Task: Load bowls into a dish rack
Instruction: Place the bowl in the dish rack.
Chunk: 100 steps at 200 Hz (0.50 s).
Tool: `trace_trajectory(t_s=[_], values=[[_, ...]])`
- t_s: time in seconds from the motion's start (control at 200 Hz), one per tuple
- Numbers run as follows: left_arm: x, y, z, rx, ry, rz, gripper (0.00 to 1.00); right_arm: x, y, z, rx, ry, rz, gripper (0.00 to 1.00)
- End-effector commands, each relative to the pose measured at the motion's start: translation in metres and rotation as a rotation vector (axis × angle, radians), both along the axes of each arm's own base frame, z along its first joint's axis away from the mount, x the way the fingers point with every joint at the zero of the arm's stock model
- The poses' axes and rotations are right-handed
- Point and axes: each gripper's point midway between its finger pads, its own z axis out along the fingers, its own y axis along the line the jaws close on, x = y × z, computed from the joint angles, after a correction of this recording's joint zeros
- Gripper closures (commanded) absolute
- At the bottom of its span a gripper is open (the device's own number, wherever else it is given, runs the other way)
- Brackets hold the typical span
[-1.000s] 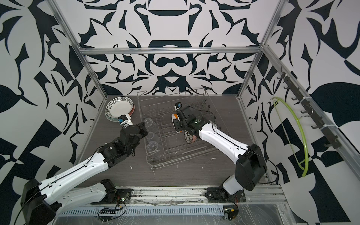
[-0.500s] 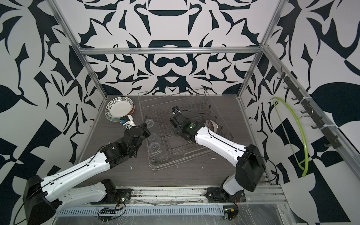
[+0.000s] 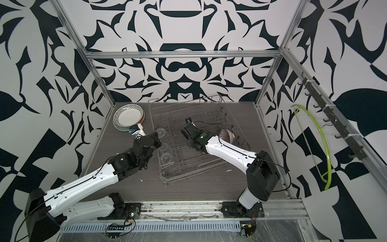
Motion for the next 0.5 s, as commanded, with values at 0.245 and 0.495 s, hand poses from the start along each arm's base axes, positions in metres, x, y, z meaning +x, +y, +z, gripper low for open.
trace_trajectory(t_s=[0.245, 0.495], values=[[-0.001, -0.008, -0.010, 0.029, 0.014, -0.020, 1.00, -0.002, 0.014, -0.002, 0.020, 0.003, 0.016, 0.87], [-0.001, -0.007, -0.010, 0.028, 0.014, -0.018, 1.00, -0.008, 0.023, -0.017, -0.009, 0.036, 0.047, 0.87]])
